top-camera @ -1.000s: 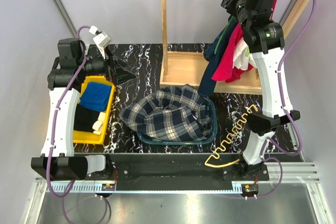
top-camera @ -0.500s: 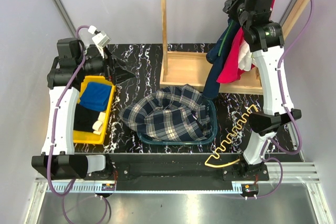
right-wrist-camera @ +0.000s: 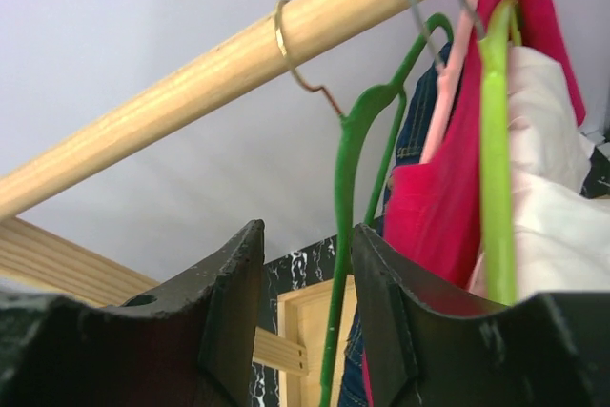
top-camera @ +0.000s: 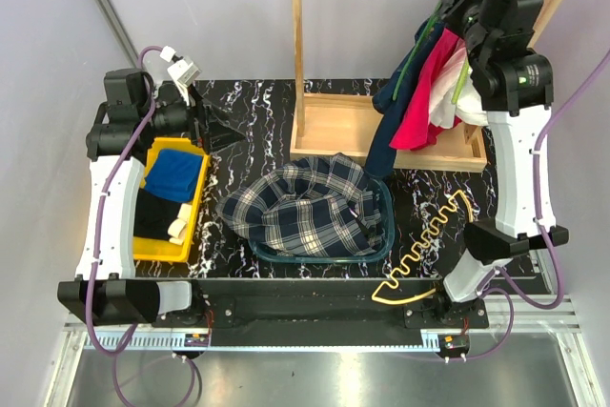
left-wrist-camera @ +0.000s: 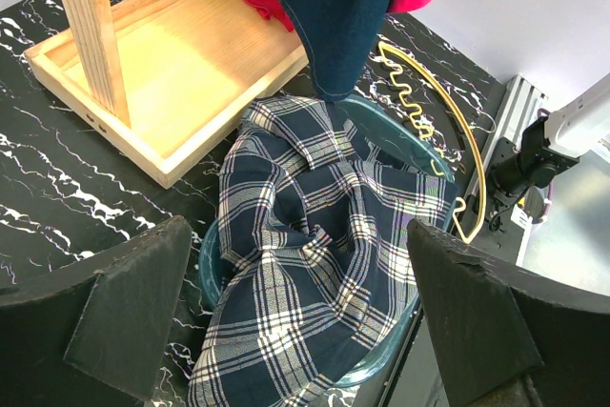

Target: Remove the skirt from the hanger

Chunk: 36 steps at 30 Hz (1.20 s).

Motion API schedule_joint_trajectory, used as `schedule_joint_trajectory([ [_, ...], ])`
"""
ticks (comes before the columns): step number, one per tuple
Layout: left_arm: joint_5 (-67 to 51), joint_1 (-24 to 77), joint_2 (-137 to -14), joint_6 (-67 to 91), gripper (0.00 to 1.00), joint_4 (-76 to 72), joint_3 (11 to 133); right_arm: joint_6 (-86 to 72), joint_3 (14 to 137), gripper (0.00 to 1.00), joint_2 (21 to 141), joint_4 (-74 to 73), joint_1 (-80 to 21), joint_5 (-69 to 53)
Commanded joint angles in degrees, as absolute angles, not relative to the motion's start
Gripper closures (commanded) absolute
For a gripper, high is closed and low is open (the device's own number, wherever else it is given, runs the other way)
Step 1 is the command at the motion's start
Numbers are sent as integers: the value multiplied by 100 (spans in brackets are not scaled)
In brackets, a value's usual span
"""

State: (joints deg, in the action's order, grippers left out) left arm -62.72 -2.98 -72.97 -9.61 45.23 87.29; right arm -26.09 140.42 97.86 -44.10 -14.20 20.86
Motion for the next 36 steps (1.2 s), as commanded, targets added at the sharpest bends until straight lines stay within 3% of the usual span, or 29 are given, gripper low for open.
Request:
schedule_joint_trajectory([
  [1, -6469, -334, -7286, -1072, 1, 4236, 8851, -2540, 13992, 50, 9756, -4456, -1248, 2198],
  [14, -6539, -352, -7295, -1072, 1, 4245, 8763, -3181, 14581, 51, 10292, -4482, -1204, 1160],
  [22, -6539, -422, -7242, -1116, 1, 4271, 8719, -3085, 14598, 52, 10345, -4833, -1213, 1880],
  [30, -6609, -457, -7233, -1107, 1, 4272, 8675, -2488, 15540, 53, 10477, -5722, -1213, 2996],
  [36, -6671, -457, -7216, -1081, 1, 4280, 8605, -2917, 15407, 53, 10459, -5652, -1222, 2384],
])
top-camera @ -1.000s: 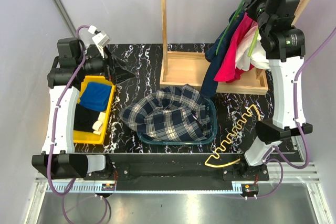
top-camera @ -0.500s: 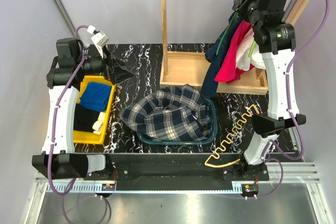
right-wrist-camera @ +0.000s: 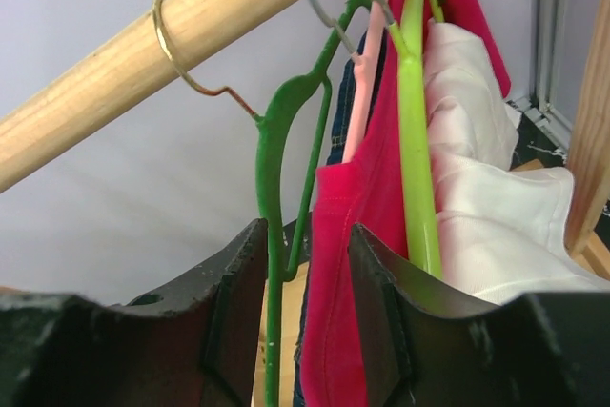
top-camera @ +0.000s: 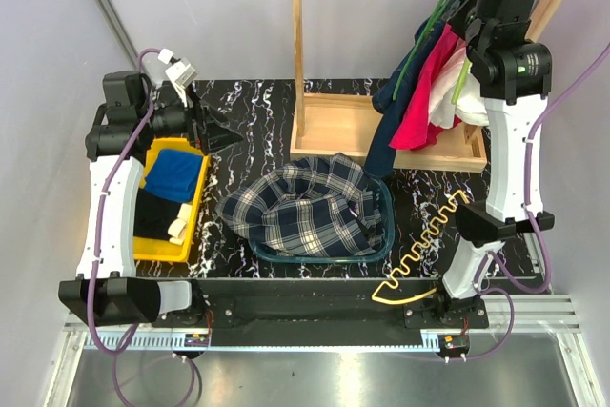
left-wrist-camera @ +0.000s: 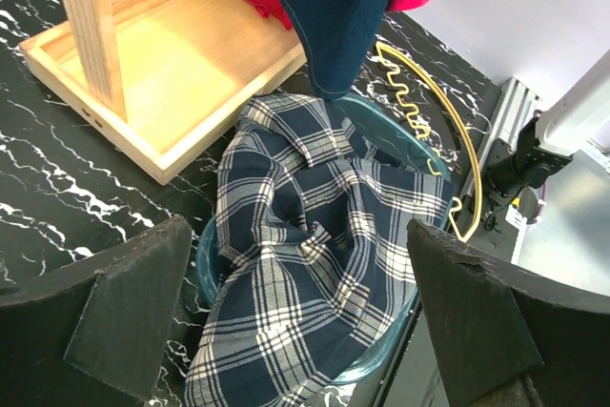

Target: Remove the skirt from the hanger

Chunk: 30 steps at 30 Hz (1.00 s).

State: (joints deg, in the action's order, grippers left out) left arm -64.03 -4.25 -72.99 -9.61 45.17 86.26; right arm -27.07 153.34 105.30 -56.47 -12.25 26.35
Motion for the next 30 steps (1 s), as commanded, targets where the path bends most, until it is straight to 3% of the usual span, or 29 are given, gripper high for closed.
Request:
schedule_joint_trajectory([
  [1, -6680, -457, -7207, -1081, 1, 4272, 8604, -3118, 15381, 53, 10459, -5547, -1222, 2138],
  [5, -6680, -457, -7163, -1072, 1, 4271, 8543, -3646, 15074, 54, 10433, -5046, -1239, 1556],
  [13, -6724, -457, -7102, -1037, 2, 4280, 8464, -3973, 14818, 55, 10801, -4825, -1248, 1547],
  [23, -6706, -510, -7049, -1046, 2, 4271, 8464, -2664, 15478, 55, 11066, -5493, -1556, 3487],
  [30, -6741, -545, -7066, -1072, 2, 4280, 8438, -2268, 15460, 53, 10934, -5572, -1547, 3981],
])
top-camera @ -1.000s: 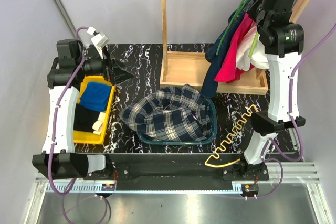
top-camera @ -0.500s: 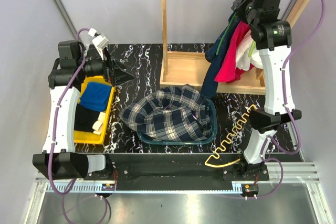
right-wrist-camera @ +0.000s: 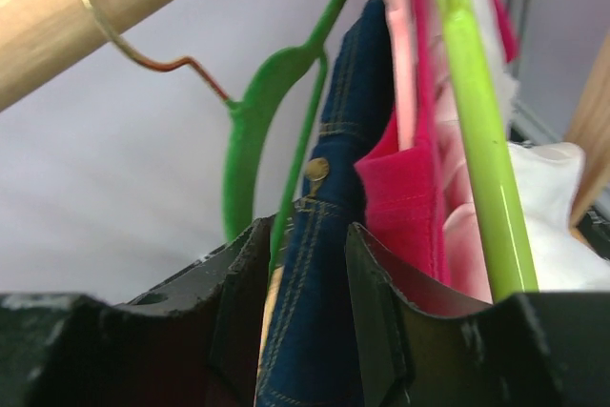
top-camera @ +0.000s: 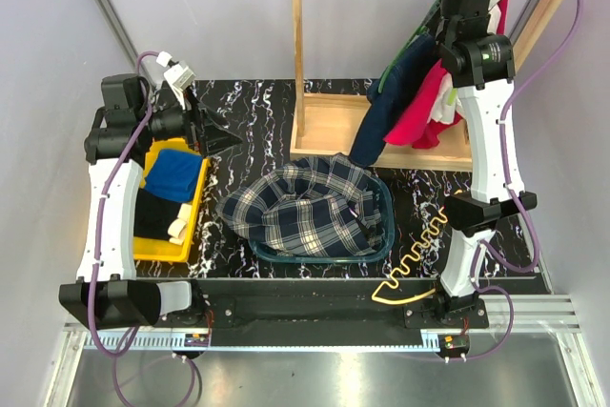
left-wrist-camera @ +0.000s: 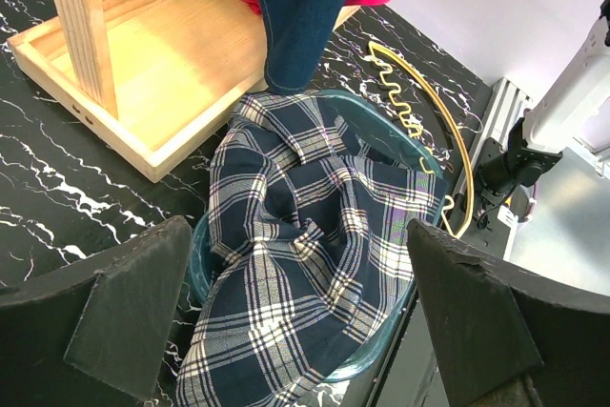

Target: Remove the skirt from the hanger

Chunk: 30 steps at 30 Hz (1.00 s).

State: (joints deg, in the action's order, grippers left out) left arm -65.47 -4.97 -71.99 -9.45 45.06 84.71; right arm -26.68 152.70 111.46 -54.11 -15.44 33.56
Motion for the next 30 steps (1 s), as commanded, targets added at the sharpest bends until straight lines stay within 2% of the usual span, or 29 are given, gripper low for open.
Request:
schedule_joint_trajectory([
  [1, -6741, -545, -7075, -1072, 2, 4272, 8438, -2268, 15477, 53, 10951, -5572, -1547, 3990],
  [8, -6767, -545, -7058, -1072, 2, 4333, 8385, -2768, 15531, 53, 11048, -5520, -1556, 3306],
  [13, -6803, -545, -7075, -1178, 2, 4456, 8376, -2953, 14908, 53, 10514, -4950, -1564, 2919],
  [16, -6829, -545, -7110, -1187, 2, 4474, 8358, -2953, 14459, 53, 10266, -4685, -1564, 2830],
  [30, -6864, -545, -7233, -1248, 2, 4482, 8297, -2927, 14089, 55, 9949, -4553, -1564, 2804],
])
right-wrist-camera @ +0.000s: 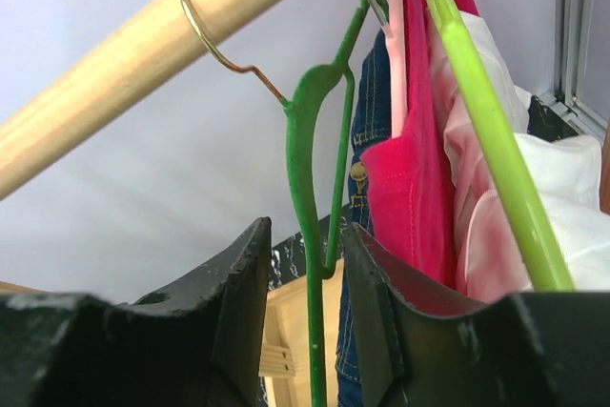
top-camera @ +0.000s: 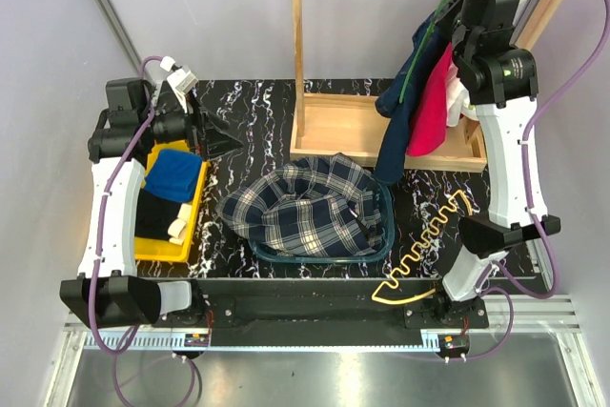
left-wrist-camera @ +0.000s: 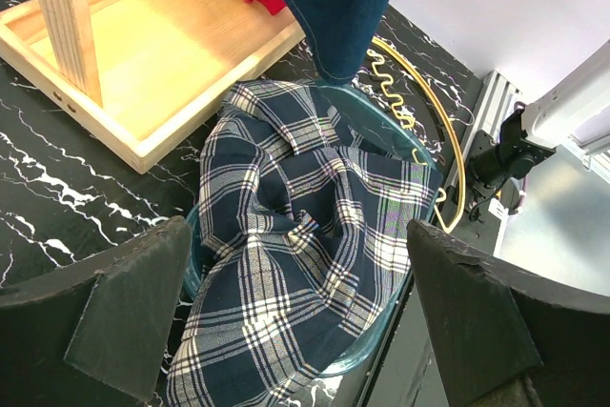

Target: Remove the skirt from the hanger

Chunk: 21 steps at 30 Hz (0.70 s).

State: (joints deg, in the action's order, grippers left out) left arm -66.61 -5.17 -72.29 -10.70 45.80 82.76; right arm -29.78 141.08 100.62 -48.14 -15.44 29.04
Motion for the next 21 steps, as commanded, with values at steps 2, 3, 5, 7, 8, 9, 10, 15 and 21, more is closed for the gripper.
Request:
schedule_joint_trajectory([
  [2, -6847, -545, -7225, -1257, 2, 4474, 8297, -2962, 14141, 55, 10054, -4588, -1564, 2690],
  [3, -6847, -536, -7216, -1266, 2, 4465, 8288, -2988, 14159, 55, 10089, -4605, -1564, 2663],
  [5, -6847, -554, -7181, -1274, 2, 4474, 8236, -3084, 14351, 56, 10239, -4605, -1564, 2471],
  [7, -6847, -554, -7172, -1274, 2, 4474, 8183, -3164, 14562, 57, 10483, -4605, -1591, 2225],
  [8, -6864, -554, -7154, -1274, 3, 4482, 8174, -3208, 14807, 57, 10581, -4614, -1608, 2163],
  [9, -6873, -554, -7154, -1274, 3, 4474, 8165, -3217, 14931, 57, 10678, -4614, -1678, 2127],
  [10, -6873, -554, -7154, -1266, 3, 4482, 8156, -3208, 15063, 57, 10870, -4614, -1714, 2023],
  [15, -6829, -562, -7110, -1257, 3, 4482, 8165, -3190, 15469, 57, 11162, -4807, -1837, 2266],
  [21, -6803, -624, -7093, -1406, 3, 4588, 8130, -3006, 15372, 59, 10969, -4983, -1837, 2619],
])
